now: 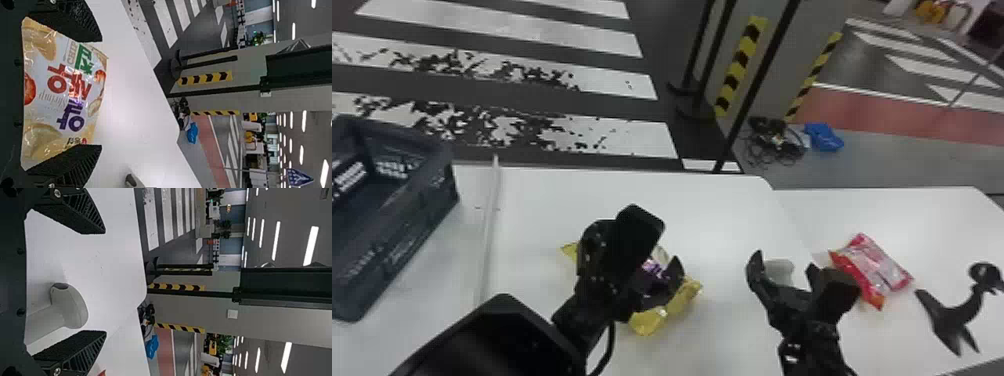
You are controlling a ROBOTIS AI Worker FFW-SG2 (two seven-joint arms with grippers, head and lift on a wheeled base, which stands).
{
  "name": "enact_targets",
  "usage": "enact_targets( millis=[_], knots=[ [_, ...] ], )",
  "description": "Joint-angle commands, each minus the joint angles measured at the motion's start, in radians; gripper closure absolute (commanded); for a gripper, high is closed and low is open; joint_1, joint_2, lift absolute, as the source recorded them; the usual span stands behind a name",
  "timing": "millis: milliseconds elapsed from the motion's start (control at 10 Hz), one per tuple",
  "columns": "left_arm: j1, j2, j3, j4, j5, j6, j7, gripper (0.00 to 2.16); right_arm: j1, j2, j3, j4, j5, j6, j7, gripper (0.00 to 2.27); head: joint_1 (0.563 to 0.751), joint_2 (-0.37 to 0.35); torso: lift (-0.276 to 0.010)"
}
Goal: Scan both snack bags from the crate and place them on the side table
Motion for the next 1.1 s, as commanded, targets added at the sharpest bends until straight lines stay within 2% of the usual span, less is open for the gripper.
enact_targets(
  millis=[0, 200, 500, 700, 800, 1000],
  knots=[
    [0.016, 0.009, 0.066, -0.074, 0.015, 0.003, 0.001, 0.03, 0.000, 0.000, -0.001, 0.001, 0.001, 0.005, 0.001, 0.08, 0.695, -0.350, -0.095],
    [0.067, 0.030, 0.213, -0.160, 0.063, 0.000, -0.010, 0.03, 0.001, -0.005, 0.001, 0.001, 0.000, 0.008, 0.001, 0.08, 0.695, -0.350, -0.095],
    [0.151, 0.096, 0.428, -0.226, 0.083, -0.025, -0.031, 0.02, 0.000, -0.011, 0.010, 0.004, 0.000, 0.021, 0.001, 0.08, 0.695, -0.350, -0.095],
    [0.226, 0.114, 0.516, -0.221, 0.103, -0.196, -0.053, 0.02, -0.008, -0.020, 0.027, 0.007, 0.000, 0.033, 0.004, 0.08, 0.695, -0.350, -0.095],
    [0.274, 0.124, 0.549, -0.203, 0.110, -0.322, -0.077, 0.02, -0.014, -0.023, 0.038, 0.005, 0.000, 0.045, 0.012, 0.08, 0.695, -0.347, -0.095],
    [0.353, 0.124, 0.588, -0.134, 0.103, -0.647, -0.114, 0.02, -0.015, -0.034, 0.050, -0.001, -0.002, 0.082, 0.021, 0.08, 0.695, -0.304, -0.095]
  ],
)
